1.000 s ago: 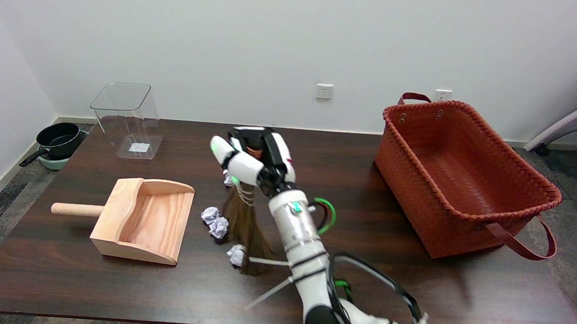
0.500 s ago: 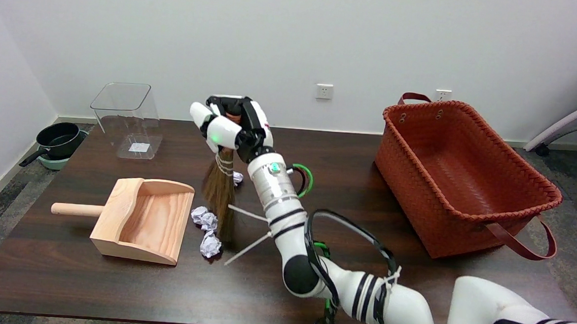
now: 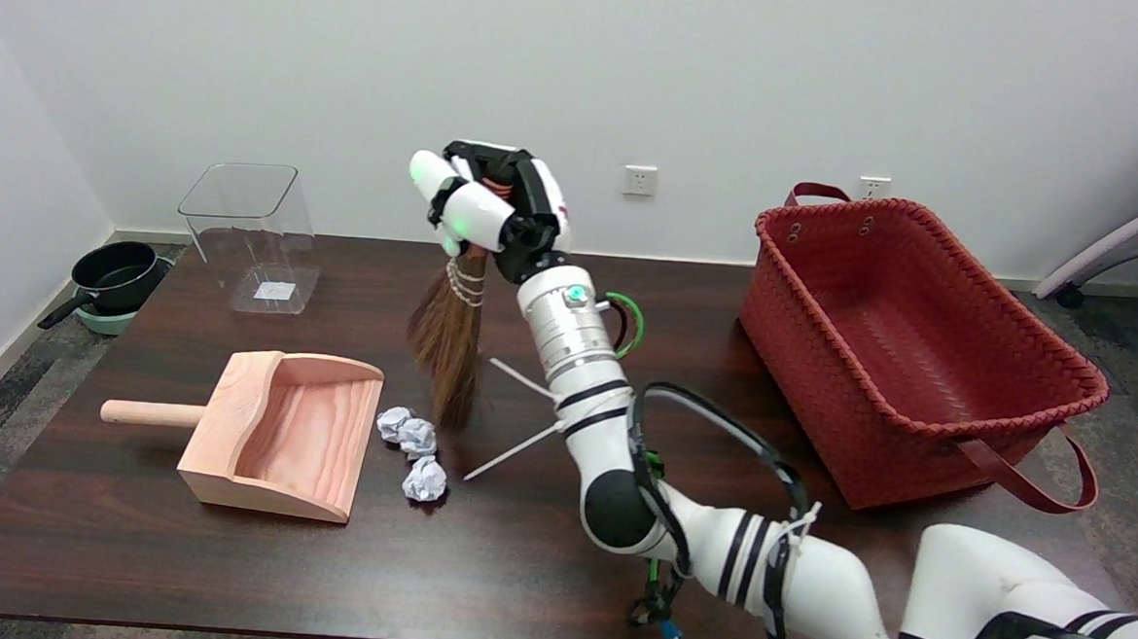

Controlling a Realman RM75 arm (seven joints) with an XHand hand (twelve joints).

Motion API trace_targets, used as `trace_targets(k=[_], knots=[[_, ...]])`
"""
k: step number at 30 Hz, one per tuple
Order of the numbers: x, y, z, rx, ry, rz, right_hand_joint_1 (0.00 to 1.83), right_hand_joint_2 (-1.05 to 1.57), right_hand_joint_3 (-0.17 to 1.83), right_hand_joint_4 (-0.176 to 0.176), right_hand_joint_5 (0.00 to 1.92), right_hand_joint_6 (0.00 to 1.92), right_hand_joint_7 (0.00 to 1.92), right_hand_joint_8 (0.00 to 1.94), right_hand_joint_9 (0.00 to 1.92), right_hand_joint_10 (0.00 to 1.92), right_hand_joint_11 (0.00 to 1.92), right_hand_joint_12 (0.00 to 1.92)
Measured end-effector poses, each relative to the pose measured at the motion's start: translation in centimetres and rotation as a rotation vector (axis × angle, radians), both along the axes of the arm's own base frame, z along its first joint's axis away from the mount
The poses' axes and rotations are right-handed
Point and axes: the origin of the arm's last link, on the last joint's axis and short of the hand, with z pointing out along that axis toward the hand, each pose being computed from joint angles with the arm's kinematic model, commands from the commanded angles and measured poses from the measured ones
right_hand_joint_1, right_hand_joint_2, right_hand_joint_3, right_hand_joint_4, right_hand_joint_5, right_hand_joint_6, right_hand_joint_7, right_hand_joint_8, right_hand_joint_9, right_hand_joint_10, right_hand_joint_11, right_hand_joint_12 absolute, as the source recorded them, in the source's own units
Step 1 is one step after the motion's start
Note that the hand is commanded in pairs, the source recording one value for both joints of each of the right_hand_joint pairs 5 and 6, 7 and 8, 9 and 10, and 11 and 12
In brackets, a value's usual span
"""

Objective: Sweep the paper ball into the dustpan.

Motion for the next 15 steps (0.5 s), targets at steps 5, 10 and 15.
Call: trace_targets(k=[5,10,15], knots=[[0.1,-0.2,1.4,0.015,0.009,-0.014,1.12,1.57,0.5,0.0,1.92,1.92,1.92,1.92,1.88,1.88,1.81,1.81],[-0.2,-0.9,2.8,0.064,0.042,-0.056,1.12,1.57,0.5,0.0,1.92,1.92,1.92,1.92,1.87,1.87,1.81,1.81],[-0.8,-1.7,4.4,0.121,0.102,-0.114,1.14,1.51,0.51,0.0,1.92,1.92,1.92,1.92,1.86,1.86,1.79,1.79]])
